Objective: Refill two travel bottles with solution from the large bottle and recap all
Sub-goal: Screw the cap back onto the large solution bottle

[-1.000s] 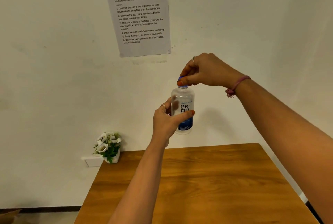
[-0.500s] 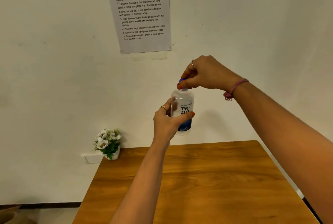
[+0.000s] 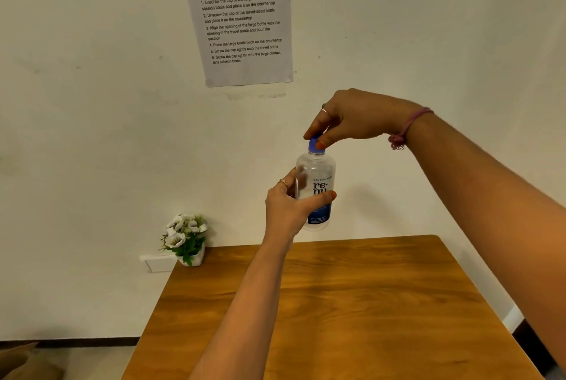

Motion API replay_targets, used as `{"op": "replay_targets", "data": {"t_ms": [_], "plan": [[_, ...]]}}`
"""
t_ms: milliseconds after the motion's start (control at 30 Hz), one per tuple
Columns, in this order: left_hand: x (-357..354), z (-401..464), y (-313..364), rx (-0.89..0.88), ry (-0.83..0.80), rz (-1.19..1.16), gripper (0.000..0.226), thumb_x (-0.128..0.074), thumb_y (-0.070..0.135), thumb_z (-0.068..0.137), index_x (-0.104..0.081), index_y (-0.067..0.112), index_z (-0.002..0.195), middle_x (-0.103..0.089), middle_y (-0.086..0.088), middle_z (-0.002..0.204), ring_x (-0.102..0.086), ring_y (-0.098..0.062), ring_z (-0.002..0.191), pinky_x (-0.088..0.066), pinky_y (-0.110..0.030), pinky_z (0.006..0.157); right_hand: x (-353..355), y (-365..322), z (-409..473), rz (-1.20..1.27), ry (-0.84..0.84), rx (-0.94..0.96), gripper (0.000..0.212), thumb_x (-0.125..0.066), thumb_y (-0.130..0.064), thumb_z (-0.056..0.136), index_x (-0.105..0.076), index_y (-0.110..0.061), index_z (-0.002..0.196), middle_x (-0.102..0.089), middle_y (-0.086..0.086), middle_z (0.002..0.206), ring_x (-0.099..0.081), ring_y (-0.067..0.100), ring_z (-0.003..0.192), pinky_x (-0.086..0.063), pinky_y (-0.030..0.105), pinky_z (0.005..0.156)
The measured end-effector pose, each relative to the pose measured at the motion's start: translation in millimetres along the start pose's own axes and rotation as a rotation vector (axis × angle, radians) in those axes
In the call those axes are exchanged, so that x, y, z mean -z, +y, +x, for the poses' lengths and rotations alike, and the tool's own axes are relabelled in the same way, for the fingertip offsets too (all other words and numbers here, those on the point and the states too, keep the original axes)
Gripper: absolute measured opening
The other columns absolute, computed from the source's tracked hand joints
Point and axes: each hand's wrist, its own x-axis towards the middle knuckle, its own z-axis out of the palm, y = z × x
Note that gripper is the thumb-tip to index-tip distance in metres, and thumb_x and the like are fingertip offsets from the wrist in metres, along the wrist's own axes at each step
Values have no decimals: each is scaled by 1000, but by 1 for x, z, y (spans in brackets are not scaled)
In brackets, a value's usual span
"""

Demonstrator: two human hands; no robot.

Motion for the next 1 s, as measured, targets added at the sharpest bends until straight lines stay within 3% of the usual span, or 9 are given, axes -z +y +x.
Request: {"op": "replay_targets", "data": {"t_ms": [167,333,467,567,633,700,833,1000], "plan": [[0,-5,-6,0,18,13,70,-85,16,64,-55,23,127,-60,20,98,-56,5,86,-43,-8,64,-17,0,-4,79,76,-92,26,-74,-33,77,-73,-15,95,-67,-11,70,-67,3,71,-44,11,60],[-3,-8,-9,12,8,40,71,-83,19,67,-52,22,130,-57,24,95,-54,6,84,-44,-8,62,-30,1,-1,84,98,-189,42,-69,-52,73,-72,-11,79,-71,2,71,-68,8,64,-47,14,59],[-5,-8,-10,43,-24,20,71,-83,19,68,-52,22,131,-59,17,101,-55,-8,99,-46,-22,82,-20,4,2,12,30,-219,52,-59,-61,76,-66,-11,90,-70,2,81,-67,10,68,-50,17,62],[-5,-7,-10,57,-44,10,71,-83,19,67,-52,21,131,-61,10,110,-55,-12,105,-47,-25,85,-4,9,-1,83,-134,-109,41,-60,-43,85,-60,-18,118,-65,-6,106,-64,1,79,-52,13,67],[-4,-5,-11,64,-52,-5,72,-84,19,66,-53,20,131,-62,7,114,-56,-14,108,-48,-24,83,0,15,-3,111,-196,-28,34,-62,-25,88,-59,-23,122,-63,-10,113,-63,2,91,-51,16,80],[-4,-5,-12,63,-52,-13,73,-84,19,65,-54,20,131,-63,6,116,-57,-14,107,-49,-23,81,-4,22,-3,137,-163,-3,31,-65,-19,86,-63,-26,116,-67,-11,109,-64,4,96,-50,19,86],[-5,-6,-16,62,-28,-24,71,-84,18,65,-55,20,130,-63,6,114,-57,-15,108,-49,-27,85,-19,27,-3,215,-40,-39,29,-71,-26,80,-69,-22,109,-71,-8,94,-65,2,85,-49,7,72],[-7,-5,-19,41,5,-5,70,-84,18,66,-54,21,129,-60,15,100,-55,-4,94,-46,-18,76,-37,21,-8,236,134,-116,27,-74,-28,76,-72,-17,100,-72,-1,85,-66,6,76,-50,11,68]]}}
